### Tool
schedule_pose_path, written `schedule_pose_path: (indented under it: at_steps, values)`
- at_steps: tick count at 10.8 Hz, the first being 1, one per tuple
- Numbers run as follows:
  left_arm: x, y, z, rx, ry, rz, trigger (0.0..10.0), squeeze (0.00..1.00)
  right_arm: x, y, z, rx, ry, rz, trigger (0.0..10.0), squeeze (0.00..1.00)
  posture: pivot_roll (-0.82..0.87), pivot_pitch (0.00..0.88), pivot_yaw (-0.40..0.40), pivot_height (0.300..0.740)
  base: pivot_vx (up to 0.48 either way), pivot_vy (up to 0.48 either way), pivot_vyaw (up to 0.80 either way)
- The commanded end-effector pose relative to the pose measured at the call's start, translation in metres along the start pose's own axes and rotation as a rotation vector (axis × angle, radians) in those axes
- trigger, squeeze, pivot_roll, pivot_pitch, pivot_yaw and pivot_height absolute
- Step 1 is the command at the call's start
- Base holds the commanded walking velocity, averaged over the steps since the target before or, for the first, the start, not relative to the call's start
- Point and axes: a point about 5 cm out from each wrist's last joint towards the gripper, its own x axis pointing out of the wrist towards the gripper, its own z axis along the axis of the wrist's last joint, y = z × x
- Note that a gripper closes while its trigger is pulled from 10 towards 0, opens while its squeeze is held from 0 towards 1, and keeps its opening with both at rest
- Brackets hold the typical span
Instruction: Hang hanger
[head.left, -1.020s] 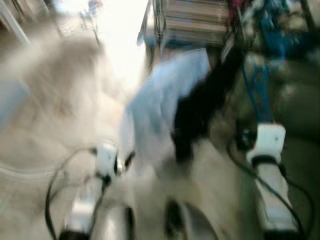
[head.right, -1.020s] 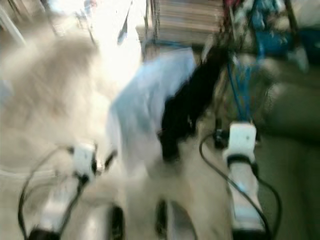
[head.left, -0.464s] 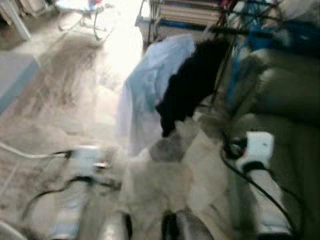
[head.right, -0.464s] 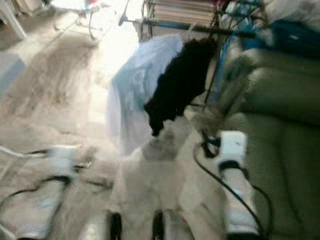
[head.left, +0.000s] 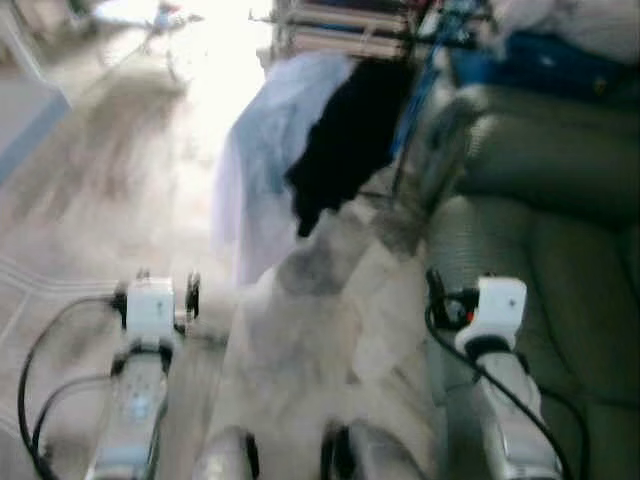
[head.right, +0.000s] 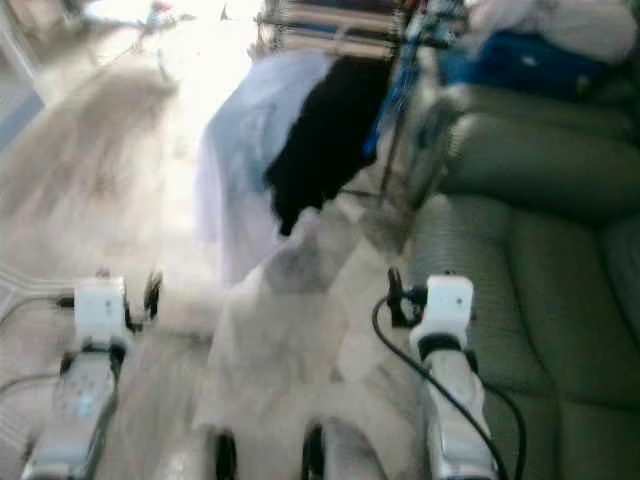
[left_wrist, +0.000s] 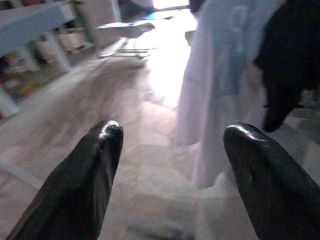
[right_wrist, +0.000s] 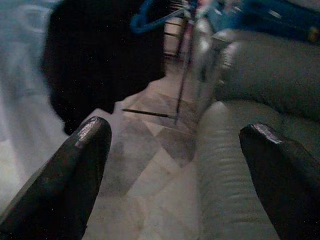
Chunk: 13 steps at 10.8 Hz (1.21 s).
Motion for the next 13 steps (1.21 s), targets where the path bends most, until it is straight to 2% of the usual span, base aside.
schedule_pose_path:
  at_steps: [1, 2, 5, 8, 11, 13]
  values:
    - [-0.006, -0.005, -0.007, -0.002, 0.034, 0.004, 10.0, 0.0, 0.008, -0.006, 0.008, -0.01, -0.026, -0.01, 10.0, 0.82, -0.01, 0.166, -0.055, 0.74, 0.0, 0.0, 0.8]
    - [-0.008, -0.007, -0.007, -0.007, 0.036, 0.011, 10.0, 0.0, 0.014, -0.01, 0.011, -0.007, -0.034, -0.024, 10.0, 0.81, 0.0, 0.17, -0.057, 0.74, 0.0, 0.0, 0.8]
    - [-0.004, -0.009, -0.007, -0.037, 0.049, 0.048, 10.0, 0.0, 0.024, -0.007, 0.017, -0.01, -0.055, -0.015, 10.0, 0.8, 0.0, 0.176, -0.058, 0.74, 0.0, 0.115, 0.0]
    - [-0.004, -0.011, -0.007, -0.048, 0.055, 0.054, 10.0, 0.0, 0.023, 0.001, 0.015, -0.015, -0.058, 0.031, 10.0, 0.8, 0.01, 0.186, -0.061, 0.74, 0.0, 0.48, 0.8]
    - [0.001, -0.017, -0.004, -0.031, 0.039, 0.043, 10.0, 0.0, 0.03, 0.006, 0.024, -0.004, -0.088, 0.063, 10.0, 0.8, 0.01, 0.192, -0.062, 0.74, 0.0, 0.48, 0.8]
    - [0.001, -0.017, -0.001, -0.003, 0.016, 0.044, 10.0, 0.0, 0.029, 0.008, 0.023, -0.003, -0.09, 0.074, 10.0, 0.8, 0.01, 0.195, -0.061, 0.74, 0.0, 0.182, 0.8]
